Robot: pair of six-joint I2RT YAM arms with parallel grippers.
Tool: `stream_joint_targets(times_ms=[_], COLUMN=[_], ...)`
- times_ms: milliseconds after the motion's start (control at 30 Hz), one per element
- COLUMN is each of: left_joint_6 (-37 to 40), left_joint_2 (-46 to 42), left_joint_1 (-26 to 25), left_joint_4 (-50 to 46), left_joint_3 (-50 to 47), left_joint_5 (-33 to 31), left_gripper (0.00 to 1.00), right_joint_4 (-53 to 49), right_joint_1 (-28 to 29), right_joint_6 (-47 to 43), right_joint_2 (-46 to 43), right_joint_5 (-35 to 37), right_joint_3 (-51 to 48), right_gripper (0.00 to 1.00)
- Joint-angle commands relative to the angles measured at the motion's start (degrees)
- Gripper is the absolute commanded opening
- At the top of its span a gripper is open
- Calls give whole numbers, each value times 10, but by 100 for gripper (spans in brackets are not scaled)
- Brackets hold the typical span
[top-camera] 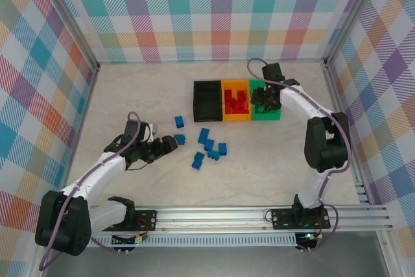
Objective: Sort the legos into containers by color
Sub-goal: Place the lego in the container, then pick up the lego from the middle-left of the table.
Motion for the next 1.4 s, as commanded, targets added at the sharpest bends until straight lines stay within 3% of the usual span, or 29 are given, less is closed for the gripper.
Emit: stream_joint_targets(times_ms=[0, 267, 500, 633, 867, 1067, 1367], left_joint_6=[5, 16, 42, 46, 59, 49, 48], left_joint_2=[12, 106, 212, 261, 315, 314, 248], left_joint_1=[-29, -156, -245, -266, -316, -337, -332], left_joint_4=[42, 40, -44, -72, -138, -153, -196], left_joint_3=[-11, 37, 125, 165, 214, 214, 286], left_joint_5=[17, -24, -127, -157, -225, -261, -306], left_gripper=[80, 78, 74, 63, 56, 21, 19], right_joint_4=[8, 9, 53, 51, 40, 49, 54], right_joint_1=[23, 136, 194, 199, 200, 202, 206], right_joint_6=[-17, -7, 50, 54, 42, 50, 57], right_joint_2=[-57, -155, -181, -177, -178, -175, -181], right_joint_5=[-30, -22, -36, -35, -23, -27, -34], right_joint_3=[-41, -184, -279, -280, -259, -262, -275], right_gripper=[60, 60, 60, 60, 60, 60, 60])
